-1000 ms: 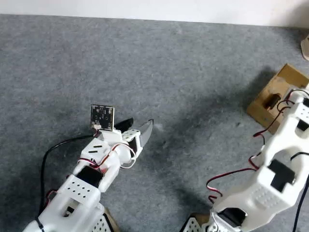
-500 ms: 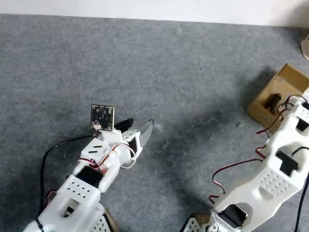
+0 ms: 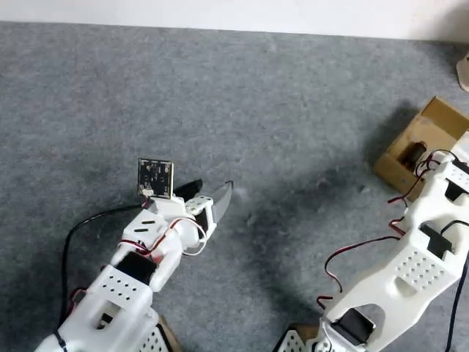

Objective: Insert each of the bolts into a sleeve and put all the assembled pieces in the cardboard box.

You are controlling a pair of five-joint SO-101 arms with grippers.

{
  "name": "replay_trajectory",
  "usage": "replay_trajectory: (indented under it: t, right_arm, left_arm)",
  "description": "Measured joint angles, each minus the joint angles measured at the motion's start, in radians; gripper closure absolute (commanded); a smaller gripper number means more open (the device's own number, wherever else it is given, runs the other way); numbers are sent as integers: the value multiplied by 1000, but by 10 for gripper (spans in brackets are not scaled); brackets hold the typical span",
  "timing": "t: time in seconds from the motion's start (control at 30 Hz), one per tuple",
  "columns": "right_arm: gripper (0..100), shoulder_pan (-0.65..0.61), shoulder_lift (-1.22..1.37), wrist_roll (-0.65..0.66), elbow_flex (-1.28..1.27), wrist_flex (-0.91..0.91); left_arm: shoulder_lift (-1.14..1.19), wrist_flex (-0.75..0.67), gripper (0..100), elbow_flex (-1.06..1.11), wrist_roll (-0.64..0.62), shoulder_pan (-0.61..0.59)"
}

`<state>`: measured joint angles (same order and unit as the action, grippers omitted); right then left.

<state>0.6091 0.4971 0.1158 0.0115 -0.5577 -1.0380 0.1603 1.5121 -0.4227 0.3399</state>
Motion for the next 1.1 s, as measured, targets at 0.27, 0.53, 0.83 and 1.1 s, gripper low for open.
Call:
replay_trajectory:
  t: [0.27, 0.53, 0.83, 1.1]
  right_arm:
    - [868, 0, 0, -34, 115, -55]
    - [995, -14, 0, -34, 325, -342]
    - [993, -92, 0, -34, 554, -712]
    - [993, -158, 0, -34, 635, -934]
  left_arm:
    - [0, 0, 790, 0, 0, 0]
    - [0, 0, 790, 0, 0, 0]
    - [0, 0, 790, 0, 0, 0]
    - [0, 0, 794, 0, 0, 0]
